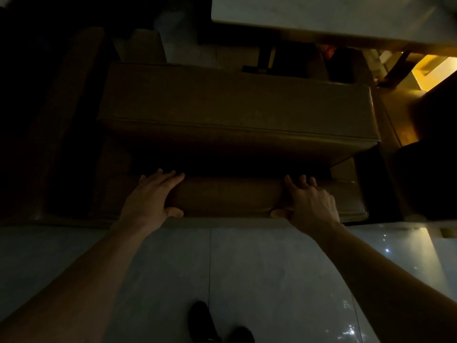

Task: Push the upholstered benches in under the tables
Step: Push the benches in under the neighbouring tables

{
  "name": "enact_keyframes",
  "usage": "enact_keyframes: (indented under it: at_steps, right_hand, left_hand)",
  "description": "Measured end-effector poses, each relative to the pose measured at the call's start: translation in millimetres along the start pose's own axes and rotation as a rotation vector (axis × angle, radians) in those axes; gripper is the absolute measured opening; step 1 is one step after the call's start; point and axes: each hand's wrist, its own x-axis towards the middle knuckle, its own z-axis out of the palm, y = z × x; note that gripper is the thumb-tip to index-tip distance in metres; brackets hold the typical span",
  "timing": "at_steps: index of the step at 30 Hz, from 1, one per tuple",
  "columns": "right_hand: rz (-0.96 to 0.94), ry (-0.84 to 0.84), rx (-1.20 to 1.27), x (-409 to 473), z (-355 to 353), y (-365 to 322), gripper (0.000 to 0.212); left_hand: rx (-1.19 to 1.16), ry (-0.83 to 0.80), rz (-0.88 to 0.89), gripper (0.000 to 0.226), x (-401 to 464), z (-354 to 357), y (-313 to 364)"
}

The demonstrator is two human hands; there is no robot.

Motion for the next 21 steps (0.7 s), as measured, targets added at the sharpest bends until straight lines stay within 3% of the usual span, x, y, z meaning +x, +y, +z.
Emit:
enact_keyframes:
  at_steps: [14, 21]
  right_hand:
    - [0.039, -0.035, 0.12, -11, 3, -6, 0.107]
    - [-0.042, -0.039, 0.206, -38, -27, -16, 0.091]
  left_hand:
    - [0.168, -0.025, -0.034, 0.097, -6, -3, 15]
    - [0.13, -0.022, -0.006, 0.098, -31, -22, 50]
